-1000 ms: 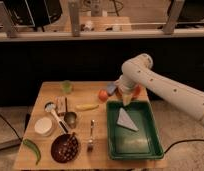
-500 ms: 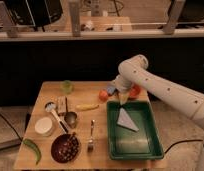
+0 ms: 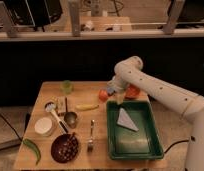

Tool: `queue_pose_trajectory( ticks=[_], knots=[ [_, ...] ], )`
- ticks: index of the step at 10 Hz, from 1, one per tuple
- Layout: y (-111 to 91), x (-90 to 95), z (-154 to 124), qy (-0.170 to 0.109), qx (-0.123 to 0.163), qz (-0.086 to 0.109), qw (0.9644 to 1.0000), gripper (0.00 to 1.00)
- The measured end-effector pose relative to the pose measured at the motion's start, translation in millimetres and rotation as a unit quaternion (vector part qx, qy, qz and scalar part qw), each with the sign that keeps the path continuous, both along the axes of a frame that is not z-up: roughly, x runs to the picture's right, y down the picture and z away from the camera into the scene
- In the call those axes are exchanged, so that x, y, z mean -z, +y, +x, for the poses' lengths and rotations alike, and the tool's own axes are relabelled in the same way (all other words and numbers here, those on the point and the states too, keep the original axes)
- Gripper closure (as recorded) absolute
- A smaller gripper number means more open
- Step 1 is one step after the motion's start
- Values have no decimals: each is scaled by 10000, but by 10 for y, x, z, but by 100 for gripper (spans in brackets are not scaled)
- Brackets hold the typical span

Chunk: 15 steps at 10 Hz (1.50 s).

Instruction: Place apple in metal cup

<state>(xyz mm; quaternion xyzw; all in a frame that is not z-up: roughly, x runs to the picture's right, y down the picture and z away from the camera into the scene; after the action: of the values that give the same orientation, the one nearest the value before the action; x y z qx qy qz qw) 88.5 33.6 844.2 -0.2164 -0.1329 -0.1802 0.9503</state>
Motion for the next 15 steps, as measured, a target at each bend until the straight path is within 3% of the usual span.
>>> queue_pose_trajectory(
  ticks=[2,4,6,7,10,11,12,15],
  knots=[
    [-11,45,29,-115,129,109,9998,20],
    [-55,155,-48,-442,558,354,9968,20],
    [-129,264,-165,-756,1290,672,9865,20],
    [-167,289,-181,-765,1534,796,9820,20],
    [-259,344,-283,-902,2238,1107,9641,20],
    [-290,344,-320,-989,2517,1203,9552,20],
    [-313,330,-360,-1077,2752,1260,9470,20],
    [-350,227,-500,-1258,3291,1241,9276,20]
  ],
)
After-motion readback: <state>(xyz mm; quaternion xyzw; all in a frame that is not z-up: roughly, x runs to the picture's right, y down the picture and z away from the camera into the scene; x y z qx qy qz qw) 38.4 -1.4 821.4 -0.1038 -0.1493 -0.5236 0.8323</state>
